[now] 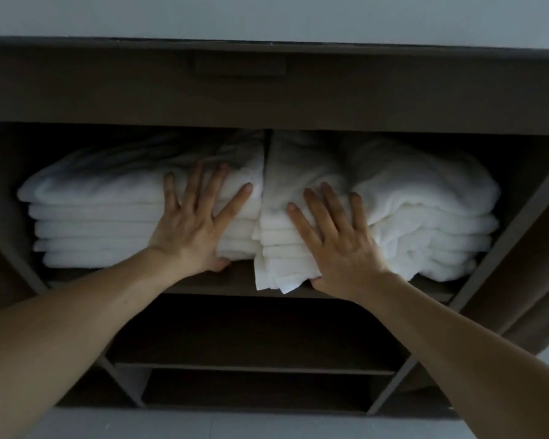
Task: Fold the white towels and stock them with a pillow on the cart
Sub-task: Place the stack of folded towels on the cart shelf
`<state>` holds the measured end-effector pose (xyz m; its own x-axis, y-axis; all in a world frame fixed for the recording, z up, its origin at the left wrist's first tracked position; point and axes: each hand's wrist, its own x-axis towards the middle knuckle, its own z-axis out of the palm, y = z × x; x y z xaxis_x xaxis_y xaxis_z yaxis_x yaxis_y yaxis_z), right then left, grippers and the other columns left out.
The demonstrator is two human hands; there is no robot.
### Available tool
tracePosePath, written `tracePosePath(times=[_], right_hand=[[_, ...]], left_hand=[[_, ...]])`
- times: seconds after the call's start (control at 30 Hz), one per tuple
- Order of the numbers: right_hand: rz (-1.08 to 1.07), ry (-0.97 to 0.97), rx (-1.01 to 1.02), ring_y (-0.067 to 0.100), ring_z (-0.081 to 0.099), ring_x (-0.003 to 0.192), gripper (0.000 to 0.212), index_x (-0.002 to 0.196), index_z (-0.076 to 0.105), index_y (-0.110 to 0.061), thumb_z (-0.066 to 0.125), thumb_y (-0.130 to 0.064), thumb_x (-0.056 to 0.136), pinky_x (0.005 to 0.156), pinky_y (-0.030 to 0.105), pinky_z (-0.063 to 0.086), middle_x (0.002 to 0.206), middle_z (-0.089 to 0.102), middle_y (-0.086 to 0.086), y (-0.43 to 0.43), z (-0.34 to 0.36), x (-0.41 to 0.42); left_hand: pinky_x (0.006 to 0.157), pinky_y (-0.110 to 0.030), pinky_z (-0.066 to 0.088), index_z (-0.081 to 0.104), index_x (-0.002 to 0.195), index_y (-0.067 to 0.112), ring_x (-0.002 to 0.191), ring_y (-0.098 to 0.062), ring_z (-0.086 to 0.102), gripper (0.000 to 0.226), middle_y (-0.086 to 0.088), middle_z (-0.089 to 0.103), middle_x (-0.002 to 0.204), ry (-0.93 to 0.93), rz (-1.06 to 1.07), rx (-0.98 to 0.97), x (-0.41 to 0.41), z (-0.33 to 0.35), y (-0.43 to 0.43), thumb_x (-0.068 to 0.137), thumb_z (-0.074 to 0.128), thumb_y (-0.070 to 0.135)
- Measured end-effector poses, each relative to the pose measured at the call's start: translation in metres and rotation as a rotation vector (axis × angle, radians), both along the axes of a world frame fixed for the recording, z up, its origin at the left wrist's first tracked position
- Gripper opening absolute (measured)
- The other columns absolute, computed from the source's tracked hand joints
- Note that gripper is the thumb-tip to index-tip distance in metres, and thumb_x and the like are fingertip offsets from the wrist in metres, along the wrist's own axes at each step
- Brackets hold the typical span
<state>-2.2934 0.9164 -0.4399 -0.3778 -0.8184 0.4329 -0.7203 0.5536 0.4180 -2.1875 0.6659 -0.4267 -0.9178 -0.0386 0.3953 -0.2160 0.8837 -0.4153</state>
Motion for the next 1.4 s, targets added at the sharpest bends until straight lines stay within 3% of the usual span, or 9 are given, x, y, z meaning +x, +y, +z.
tracePosePath(times=[0.27,0.4,0.47,0.77,1.0,1.1,1.17,1.3,1.4], right_hand=[[-0.029,0.049,-0.145,0.043,0.048,0.128,0.113,0.153,0.02,-0.014,0.082,-0.042,0.063,0.099,0.06,0.04,0.144,0.045,0.023,-0.01,-0.017,0.001],[-0.048,0.06,-0.164,0.043,0.05,0.127,0.111,0.153,0.021,-0.014,0.082,-0.038,0.063,0.099,0.059,0.042,0.142,0.047,0.022,-0.013,-0.019,0.002],[-0.031,0.058,-0.187,0.042,0.05,0.126,0.108,0.153,0.022,-0.014,0.082,-0.033,0.064,0.099,0.059,0.042,0.141,0.048,0.022,-0.012,-0.018,0.001],[-0.045,-0.045,-0.312,0.04,0.048,0.126,0.103,0.152,0.026,-0.019,0.079,-0.033,0.065,0.103,0.055,0.034,0.141,0.047,0.015,-0.018,-0.004,-0.012],[-0.145,-0.172,-0.253,0.033,0.044,0.127,0.107,0.148,0.023,-0.027,0.079,-0.031,0.057,0.104,0.05,0.032,0.141,0.042,0.007,-0.027,-0.005,0.0],[-0.175,-0.255,-0.176,0.036,0.025,0.139,0.119,0.153,0.0,-0.026,0.076,-0.04,0.062,0.114,0.052,0.018,0.15,0.019,0.009,-0.029,-0.012,0.006],[-0.134,-0.279,-0.131,0.036,0.02,0.142,0.122,0.152,-0.007,-0.028,0.072,-0.055,0.063,0.116,0.053,0.014,0.153,0.013,0.009,-0.029,-0.011,0.007],[0.081,-0.226,-0.323,0.03,0.05,0.128,0.097,0.147,0.04,-0.018,0.059,-0.074,0.07,0.109,0.048,0.039,0.142,0.052,0.008,0.008,0.02,-0.007],[-0.14,-0.141,-0.192,0.036,0.038,0.141,0.103,0.147,0.043,-0.019,0.037,-0.087,0.071,0.118,0.054,0.025,0.147,0.049,0.011,0.047,0.043,-0.027]], left_hand=[[0.109,-0.076,0.005,-0.022,0.154,0.026,0.146,-0.052,-0.004,0.147,-0.031,-0.003,0.159,0.104,-0.038,-0.069,-0.03,-0.02,0.02,0.056,0.077,0.073],[0.103,-0.068,0.033,-0.008,0.157,0.019,0.123,-0.049,0.044,0.132,-0.035,0.041,0.137,0.13,-0.103,-0.111,-0.034,-0.018,0.021,0.066,0.083,0.049],[0.097,-0.057,0.038,0.001,0.156,0.019,0.107,-0.043,0.053,0.133,-0.029,0.05,0.125,0.122,-0.147,-0.098,-0.031,-0.003,0.015,0.058,0.088,0.045],[0.09,-0.048,0.033,0.015,0.155,0.009,0.094,-0.039,0.053,0.144,-0.024,0.054,0.111,0.12,-0.212,-0.085,0.009,0.005,0.021,0.04,0.091,0.048],[0.084,-0.051,0.049,0.023,0.152,0.006,0.09,-0.04,0.057,0.137,-0.026,0.057,0.108,0.055,-0.196,-0.105,0.017,0.003,0.028,0.04,0.092,0.044],[0.084,-0.049,0.049,0.021,0.153,0.01,0.091,-0.04,0.059,0.131,-0.026,0.058,0.111,0.015,-0.181,-0.114,0.017,0.01,0.032,0.049,0.084,0.056],[0.084,-0.047,0.042,0.023,0.155,0.012,0.092,-0.038,0.057,0.118,-0.025,0.058,0.111,0.06,-0.192,-0.086,0.009,0.027,0.041,0.063,0.061,0.076],[0.108,-0.055,0.031,0.044,0.145,0.012,0.136,-0.039,0.036,0.101,-0.023,0.041,0.148,0.061,-0.259,-0.032,-0.036,0.066,0.085,0.077,0.03,0.085],[0.123,-0.047,0.01,0.022,0.156,0.02,0.152,-0.026,0.006,0.111,-0.006,0.014,0.165,-0.27,-0.201,0.071,-0.07,0.071,0.1,0.072,0.029,0.093]])
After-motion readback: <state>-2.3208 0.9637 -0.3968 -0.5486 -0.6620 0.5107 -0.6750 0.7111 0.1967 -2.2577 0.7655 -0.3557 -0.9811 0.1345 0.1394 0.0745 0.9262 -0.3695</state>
